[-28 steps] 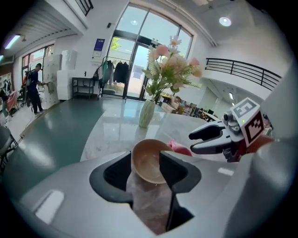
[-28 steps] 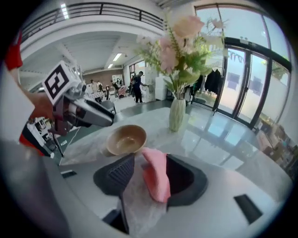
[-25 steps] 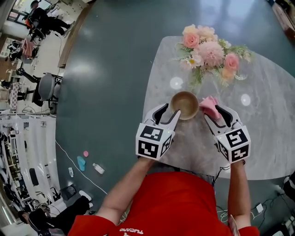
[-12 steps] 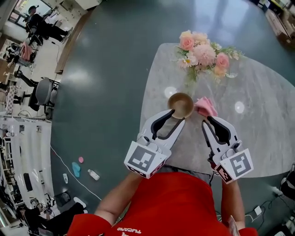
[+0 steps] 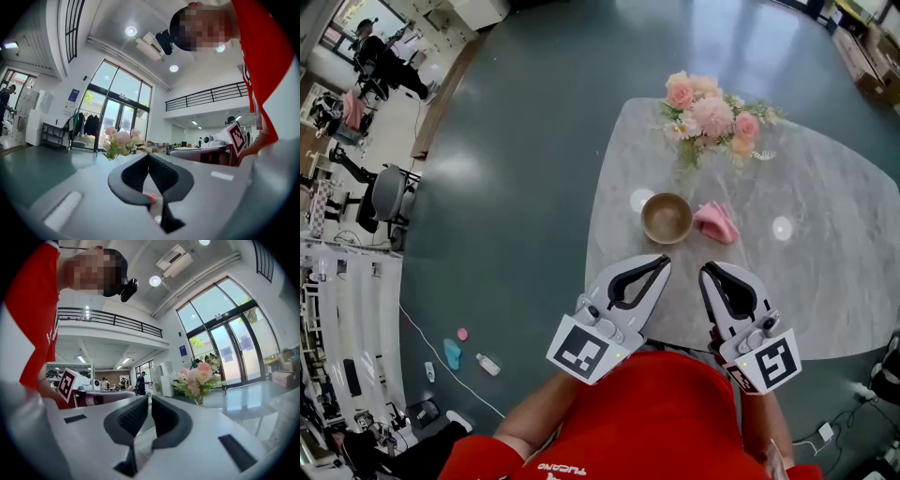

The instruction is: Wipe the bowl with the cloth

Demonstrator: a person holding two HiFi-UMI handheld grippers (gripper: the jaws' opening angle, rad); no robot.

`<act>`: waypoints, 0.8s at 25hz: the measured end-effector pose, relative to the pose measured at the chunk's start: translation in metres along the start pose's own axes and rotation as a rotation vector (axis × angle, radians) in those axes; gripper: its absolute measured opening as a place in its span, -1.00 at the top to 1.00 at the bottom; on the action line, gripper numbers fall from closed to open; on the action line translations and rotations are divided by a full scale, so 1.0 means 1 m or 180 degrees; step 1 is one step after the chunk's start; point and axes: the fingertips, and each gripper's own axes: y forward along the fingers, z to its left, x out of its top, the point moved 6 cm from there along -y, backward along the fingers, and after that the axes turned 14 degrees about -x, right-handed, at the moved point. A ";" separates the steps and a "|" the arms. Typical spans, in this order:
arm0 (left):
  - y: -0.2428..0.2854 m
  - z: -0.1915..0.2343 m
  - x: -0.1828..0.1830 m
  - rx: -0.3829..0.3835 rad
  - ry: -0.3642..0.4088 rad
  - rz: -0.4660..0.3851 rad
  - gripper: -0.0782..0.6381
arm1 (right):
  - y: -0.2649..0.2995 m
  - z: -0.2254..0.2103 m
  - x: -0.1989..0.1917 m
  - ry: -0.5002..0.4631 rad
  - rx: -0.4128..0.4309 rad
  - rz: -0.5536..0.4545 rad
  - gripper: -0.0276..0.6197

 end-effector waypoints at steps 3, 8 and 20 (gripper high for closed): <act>-0.001 -0.009 0.000 -0.0104 0.0032 -0.0041 0.76 | -0.004 0.008 0.002 -0.0035 0.0060 -0.0063 0.87; 0.001 -0.025 -0.002 -0.0256 0.0090 -0.0008 0.77 | -0.009 0.020 0.008 -0.0049 0.0169 -0.0168 0.88; 0.001 -0.028 -0.002 -0.0261 0.0014 -0.0043 0.77 | -0.015 0.022 0.006 -0.0065 0.0217 -0.0193 0.91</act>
